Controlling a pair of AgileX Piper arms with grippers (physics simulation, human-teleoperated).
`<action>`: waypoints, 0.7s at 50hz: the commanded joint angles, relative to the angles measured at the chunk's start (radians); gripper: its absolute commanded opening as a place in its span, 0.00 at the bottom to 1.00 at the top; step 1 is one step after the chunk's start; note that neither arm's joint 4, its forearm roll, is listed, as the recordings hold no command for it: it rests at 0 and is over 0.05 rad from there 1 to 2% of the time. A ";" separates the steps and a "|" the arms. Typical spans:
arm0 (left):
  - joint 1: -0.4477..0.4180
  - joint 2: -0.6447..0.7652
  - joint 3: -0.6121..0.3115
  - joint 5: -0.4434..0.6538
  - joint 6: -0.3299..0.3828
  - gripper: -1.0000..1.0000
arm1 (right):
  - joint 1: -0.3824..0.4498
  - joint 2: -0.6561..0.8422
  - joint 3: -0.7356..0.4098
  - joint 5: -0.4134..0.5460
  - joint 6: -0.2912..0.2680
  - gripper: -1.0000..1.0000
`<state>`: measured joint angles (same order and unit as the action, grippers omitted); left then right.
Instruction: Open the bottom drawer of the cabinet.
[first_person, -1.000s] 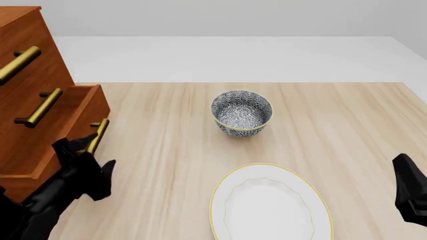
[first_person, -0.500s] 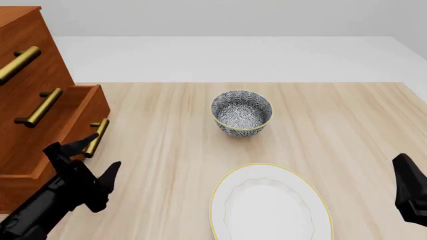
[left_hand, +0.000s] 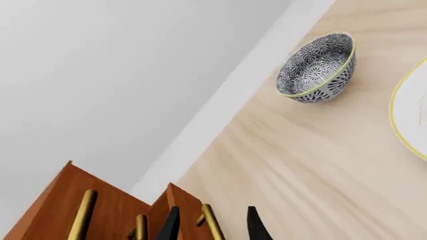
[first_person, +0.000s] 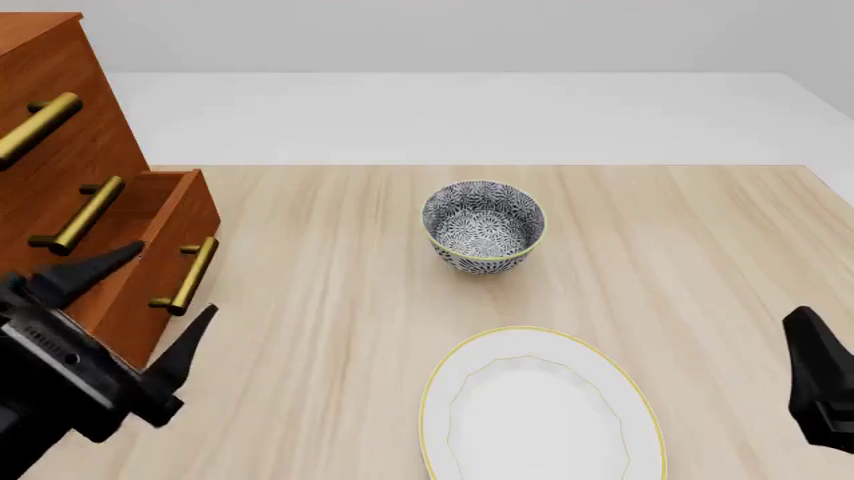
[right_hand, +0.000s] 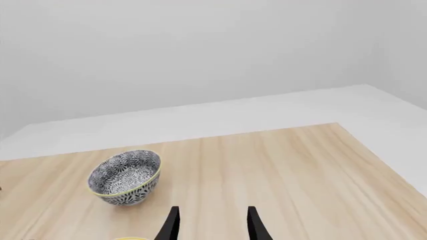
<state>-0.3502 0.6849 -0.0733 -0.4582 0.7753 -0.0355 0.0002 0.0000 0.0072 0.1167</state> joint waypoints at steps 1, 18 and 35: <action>-0.029 -0.325 -0.147 0.449 -0.156 1.00 | 0.011 0.000 0.000 -0.002 -0.002 1.00; -0.036 -0.337 -0.387 0.706 -0.271 1.00 | 0.024 0.000 0.000 -0.005 -0.007 1.00; 0.062 -0.142 -0.621 0.956 -0.473 1.00 | 0.038 0.000 0.000 -0.007 -0.006 1.00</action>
<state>-0.3427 0.4514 -0.5806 0.3536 0.4112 -0.0041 0.0002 0.0000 0.0013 0.1102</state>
